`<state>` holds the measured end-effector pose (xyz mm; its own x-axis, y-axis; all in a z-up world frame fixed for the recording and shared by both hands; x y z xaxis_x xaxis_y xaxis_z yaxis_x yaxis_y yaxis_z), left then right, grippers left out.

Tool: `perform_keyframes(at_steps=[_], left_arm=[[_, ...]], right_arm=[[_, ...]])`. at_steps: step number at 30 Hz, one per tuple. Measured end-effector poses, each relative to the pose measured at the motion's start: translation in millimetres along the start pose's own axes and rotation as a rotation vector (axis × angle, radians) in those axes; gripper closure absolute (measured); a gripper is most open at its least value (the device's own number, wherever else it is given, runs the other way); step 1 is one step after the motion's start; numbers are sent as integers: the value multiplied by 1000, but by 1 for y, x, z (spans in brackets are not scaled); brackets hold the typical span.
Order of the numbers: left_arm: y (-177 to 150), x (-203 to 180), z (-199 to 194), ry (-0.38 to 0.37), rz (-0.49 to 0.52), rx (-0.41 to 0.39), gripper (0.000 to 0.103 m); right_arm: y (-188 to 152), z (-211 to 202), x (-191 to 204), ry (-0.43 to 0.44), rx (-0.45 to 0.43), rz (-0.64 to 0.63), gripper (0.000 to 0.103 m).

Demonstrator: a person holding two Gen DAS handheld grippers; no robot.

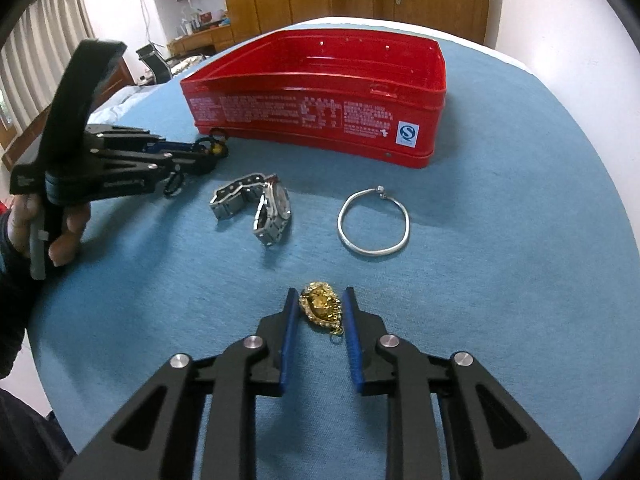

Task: Organize jewelry
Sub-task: 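Close left gripper on the bead necklace while right gripper closes on gold pendant, then carry the necklace and gold pendant in both grippers over the red box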

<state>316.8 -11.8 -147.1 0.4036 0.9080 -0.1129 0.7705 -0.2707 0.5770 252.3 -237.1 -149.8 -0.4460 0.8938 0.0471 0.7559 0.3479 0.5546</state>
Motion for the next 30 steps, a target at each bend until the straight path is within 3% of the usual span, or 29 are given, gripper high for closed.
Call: perform_keyframes(at_steps=[20, 30], left_arm=[[-23, -17, -64, 84, -11, -63, 89], [-19, -21, -99, 114, -10, -108, 89]], right_arm=[[1, -21, 3, 11, -34, 6, 82], [21, -48, 13, 2, -92, -27, 82]])
Point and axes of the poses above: each gripper's, at about its wrist camera, not at the fingertips, and z roughly the way its jaws point, x to its left, y to its top, the point moved 2 cm from there along z, roughly the way its jaws point, and after that the axes turned 3 degrees about -y, right-handed, at the moved point
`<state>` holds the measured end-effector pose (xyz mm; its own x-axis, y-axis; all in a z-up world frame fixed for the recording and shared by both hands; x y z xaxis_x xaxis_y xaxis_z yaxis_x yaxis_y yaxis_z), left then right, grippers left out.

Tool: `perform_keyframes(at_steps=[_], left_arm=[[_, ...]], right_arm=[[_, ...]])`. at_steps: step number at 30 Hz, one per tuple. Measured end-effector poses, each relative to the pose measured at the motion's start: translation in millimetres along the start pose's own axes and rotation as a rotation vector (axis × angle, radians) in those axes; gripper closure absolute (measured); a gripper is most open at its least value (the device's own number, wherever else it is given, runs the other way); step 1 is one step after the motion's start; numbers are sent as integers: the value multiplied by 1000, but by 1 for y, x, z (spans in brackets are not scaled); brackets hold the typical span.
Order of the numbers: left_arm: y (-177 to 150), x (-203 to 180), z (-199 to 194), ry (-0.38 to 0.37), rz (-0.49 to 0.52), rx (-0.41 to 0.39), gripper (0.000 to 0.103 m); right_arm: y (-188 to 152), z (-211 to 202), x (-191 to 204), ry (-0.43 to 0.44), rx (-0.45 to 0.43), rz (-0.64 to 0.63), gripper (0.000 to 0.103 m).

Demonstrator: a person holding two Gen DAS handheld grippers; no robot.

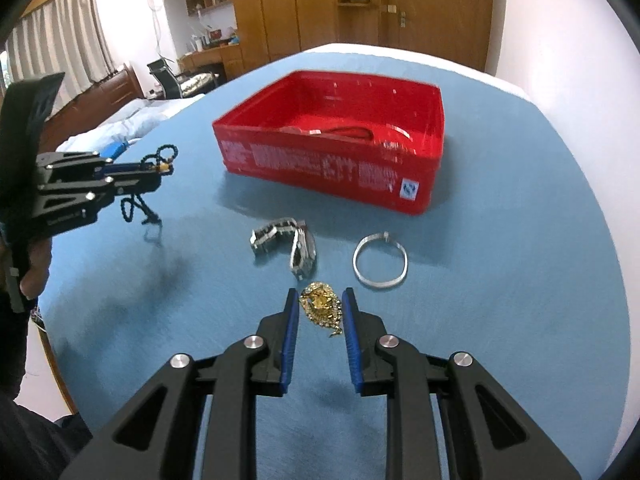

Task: Organize jewelry
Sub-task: 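Carry the necklace and gold pendant in both grippers over the red box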

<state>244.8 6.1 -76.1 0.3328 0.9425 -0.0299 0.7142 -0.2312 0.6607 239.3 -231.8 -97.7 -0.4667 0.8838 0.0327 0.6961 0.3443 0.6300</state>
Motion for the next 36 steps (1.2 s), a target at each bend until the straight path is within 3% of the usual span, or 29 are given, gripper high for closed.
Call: perform_keyframes(at_steps=[22, 36], left_arm=[[55, 2, -34, 47, 54, -95, 89], [106, 17, -21, 70, 87, -128, 89]], right_arm=[[100, -46, 6, -25, -140, -102, 82], [146, -23, -10, -34, -144, -96, 82]])
Point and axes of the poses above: each gripper's, at about its wrist camera, not at the fingertips, and z roughly the way its jaws point, x to its left, y to its top, the point moved 2 cm from there along z, roughly the way its jaws point, and after that the axes turned 3 degrees about -y, right-handed, at the moved point
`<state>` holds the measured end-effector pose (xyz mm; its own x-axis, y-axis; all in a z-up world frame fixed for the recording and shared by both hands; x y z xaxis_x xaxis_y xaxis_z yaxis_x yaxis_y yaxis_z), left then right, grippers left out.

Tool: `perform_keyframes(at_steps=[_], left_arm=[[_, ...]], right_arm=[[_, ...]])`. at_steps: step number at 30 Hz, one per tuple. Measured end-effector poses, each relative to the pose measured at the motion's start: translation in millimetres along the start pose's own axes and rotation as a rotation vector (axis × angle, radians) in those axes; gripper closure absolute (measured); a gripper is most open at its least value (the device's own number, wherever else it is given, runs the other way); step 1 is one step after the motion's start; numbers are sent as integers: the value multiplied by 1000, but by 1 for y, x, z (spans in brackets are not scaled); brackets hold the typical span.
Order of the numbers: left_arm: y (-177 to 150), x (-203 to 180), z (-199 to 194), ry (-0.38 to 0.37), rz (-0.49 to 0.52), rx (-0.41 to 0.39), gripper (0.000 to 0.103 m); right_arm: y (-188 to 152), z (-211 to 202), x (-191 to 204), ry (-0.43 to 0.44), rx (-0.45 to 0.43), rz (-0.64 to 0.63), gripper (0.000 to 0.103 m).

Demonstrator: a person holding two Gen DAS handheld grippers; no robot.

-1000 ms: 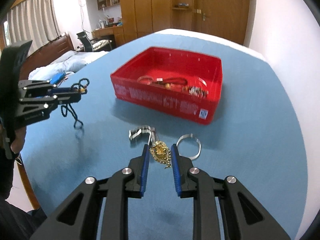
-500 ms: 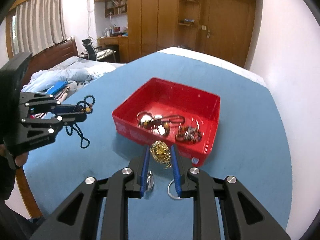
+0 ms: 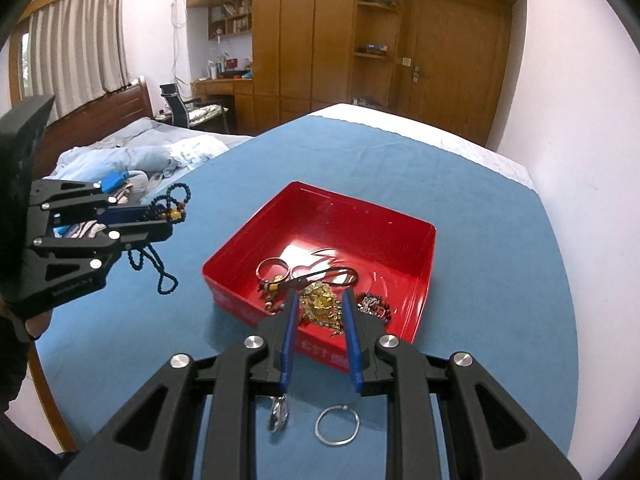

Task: Organize jewelry
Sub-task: 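Carry the necklace and gold pendant in both grippers over the red box, then open both grippers to drop the necklace and pendant into the box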

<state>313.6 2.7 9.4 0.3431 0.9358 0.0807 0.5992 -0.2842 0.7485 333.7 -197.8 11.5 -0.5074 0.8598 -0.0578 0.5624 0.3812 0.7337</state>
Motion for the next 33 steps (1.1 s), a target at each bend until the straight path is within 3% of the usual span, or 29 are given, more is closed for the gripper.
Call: perform_keyframes(at_steps=[11, 17, 27, 31, 33], left_arm=[[23, 12, 79, -54, -15, 91, 89], [19, 14, 132, -81, -38, 164, 89], [8, 13, 177, -116, -51, 239, 89], [2, 12, 184, -118, -51, 261, 83], [-2, 13, 186, -114, -55, 269, 73]], right_arm=[[10, 81, -31, -4, 106, 54, 82], [2, 131, -42, -10, 183, 68, 82], [-12, 178, -48, -24, 273, 60, 81], [-13, 185, -46, -32, 291, 37, 74], [-14, 185, -44, -33, 291, 33, 71]])
Point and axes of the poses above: each gripper's, at about its wrist camera, not at the fingertips, and z roughly the way its jaws point, x to its left, y to its top, the point moved 2 cm from there along z, roughly the way its jaws point, and after that the axes turned 3 degrees about -y, right-handed, at the moved point
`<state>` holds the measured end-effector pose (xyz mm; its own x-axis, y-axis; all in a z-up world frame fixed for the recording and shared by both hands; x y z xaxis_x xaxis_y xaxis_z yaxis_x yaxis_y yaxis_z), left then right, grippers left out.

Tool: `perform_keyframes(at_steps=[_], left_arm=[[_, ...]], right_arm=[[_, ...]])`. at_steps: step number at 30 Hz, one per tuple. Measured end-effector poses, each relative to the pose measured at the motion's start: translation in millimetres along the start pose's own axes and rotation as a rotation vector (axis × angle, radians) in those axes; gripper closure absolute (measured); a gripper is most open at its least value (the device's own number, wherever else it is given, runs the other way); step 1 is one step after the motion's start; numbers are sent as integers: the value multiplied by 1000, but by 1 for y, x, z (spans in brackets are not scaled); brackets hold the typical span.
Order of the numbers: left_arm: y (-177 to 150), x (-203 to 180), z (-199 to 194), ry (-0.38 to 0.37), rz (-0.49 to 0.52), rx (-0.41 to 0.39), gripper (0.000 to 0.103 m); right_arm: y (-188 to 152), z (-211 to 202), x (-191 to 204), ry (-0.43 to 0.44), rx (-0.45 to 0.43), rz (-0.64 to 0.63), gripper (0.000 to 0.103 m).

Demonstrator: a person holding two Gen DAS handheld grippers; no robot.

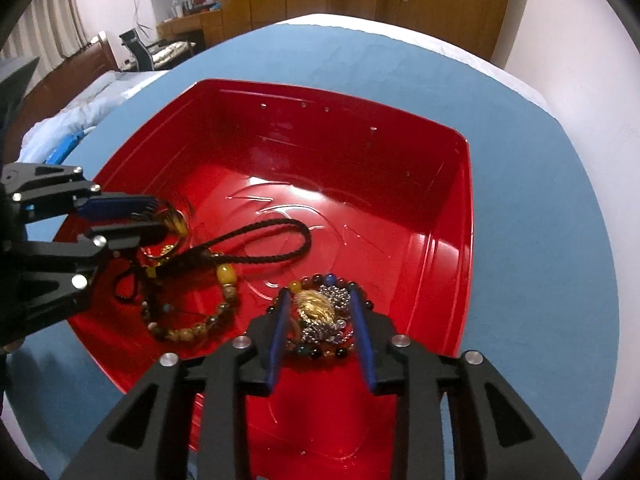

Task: Organize jewelry
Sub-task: 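Open both grippers to drop the necklace and pendant into the box, then move left gripper toward silver link watch while right gripper approaches thin silver bangle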

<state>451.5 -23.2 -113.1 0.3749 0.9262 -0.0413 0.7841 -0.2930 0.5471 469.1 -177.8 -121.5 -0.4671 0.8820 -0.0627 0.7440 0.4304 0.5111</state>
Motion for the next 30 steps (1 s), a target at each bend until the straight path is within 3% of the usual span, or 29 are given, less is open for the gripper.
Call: perform_keyframes(at_steps=[2, 6, 8, 13, 18, 22, 30], left_arm=[[-2, 0, -1, 11, 3, -5, 50], [-8, -1, -12, 25, 9, -25, 40], [-10, -1, -21, 35, 7, -42, 30], [-31, -13, -64, 33, 33, -107, 15], [-63, -42, -102, -4, 98, -153, 11], [-88, -68, -114, -44, 121, -147, 9], [-130, -117, -97, -150, 158, -95, 8]], right_arm=[[-1, -1, 3, -2, 0, -3, 70], [-4, -10, 4, -5, -13, 8, 68], [-6, -18, 2, -5, -30, 14, 66], [-22, -64, 2, -19, -120, 29, 56], [-57, -116, 3, -18, -201, 52, 49], [-89, -136, 2, -28, -225, 80, 45], [-159, -115, 9, -32, -139, 128, 44]])
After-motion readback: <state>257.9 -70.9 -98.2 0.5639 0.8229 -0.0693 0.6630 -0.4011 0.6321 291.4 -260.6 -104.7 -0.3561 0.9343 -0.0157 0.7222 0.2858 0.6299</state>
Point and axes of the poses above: each gripper's, at about its wrist camera, not at the fingertips, and z roughly the way its jaws point, x to its left, y to its top, the point moved 2 cm from there along z, roughly the way its jaws point, and after that the axes turned 3 degrees about -y, right-handed, at the moved point
